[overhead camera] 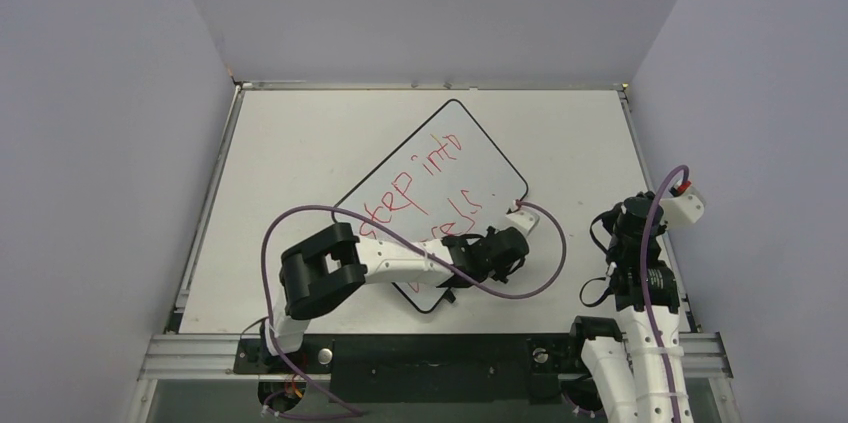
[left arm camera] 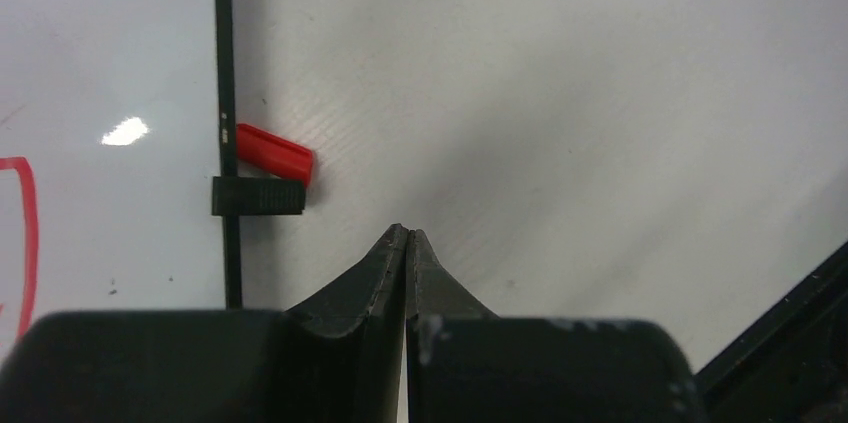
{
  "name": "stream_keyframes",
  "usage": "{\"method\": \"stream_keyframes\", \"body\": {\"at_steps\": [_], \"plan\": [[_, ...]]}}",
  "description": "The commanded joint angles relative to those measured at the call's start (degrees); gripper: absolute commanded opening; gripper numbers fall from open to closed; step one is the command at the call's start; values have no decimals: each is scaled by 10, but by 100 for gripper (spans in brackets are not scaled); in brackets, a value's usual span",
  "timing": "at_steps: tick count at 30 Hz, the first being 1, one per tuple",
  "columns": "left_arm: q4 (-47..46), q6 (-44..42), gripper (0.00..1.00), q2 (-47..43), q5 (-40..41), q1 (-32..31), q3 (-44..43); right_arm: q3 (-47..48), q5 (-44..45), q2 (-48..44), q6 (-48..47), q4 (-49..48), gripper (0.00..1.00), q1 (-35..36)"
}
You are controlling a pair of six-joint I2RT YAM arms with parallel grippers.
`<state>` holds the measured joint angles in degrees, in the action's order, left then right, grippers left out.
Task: Write a sentence on the whiteboard
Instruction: Adjust the whiteboard at the center of the board.
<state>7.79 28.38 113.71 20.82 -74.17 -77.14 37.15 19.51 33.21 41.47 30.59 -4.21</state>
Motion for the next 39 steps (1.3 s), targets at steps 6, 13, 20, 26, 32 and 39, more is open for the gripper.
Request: {"method": "stream_keyframes", "body": {"at_steps": [6, 13, 20, 26, 32, 39], "plan": [[-69, -4, 0, 4, -24, 54, 24, 17, 9, 5, -19, 3, 0, -5], [-64, -8, 0, 15, -11, 66, 28, 17, 5, 9, -21, 1, 0, -5], [-55, -12, 0, 21, 3, 71, 31, 14, 1, 10, -21, -2, 0, -5], [-47, -12, 0, 15, 19, 82, 47, 12, -2, 8, -22, -3, 0, -5], [-46, -16, 0, 4, 31, 98, 75, 11, -3, 5, -23, -3, 0, -5], [-49, -24, 0, -9, 43, 109, 103, 11, -3, 3, -22, -3, 0, -5]]}}
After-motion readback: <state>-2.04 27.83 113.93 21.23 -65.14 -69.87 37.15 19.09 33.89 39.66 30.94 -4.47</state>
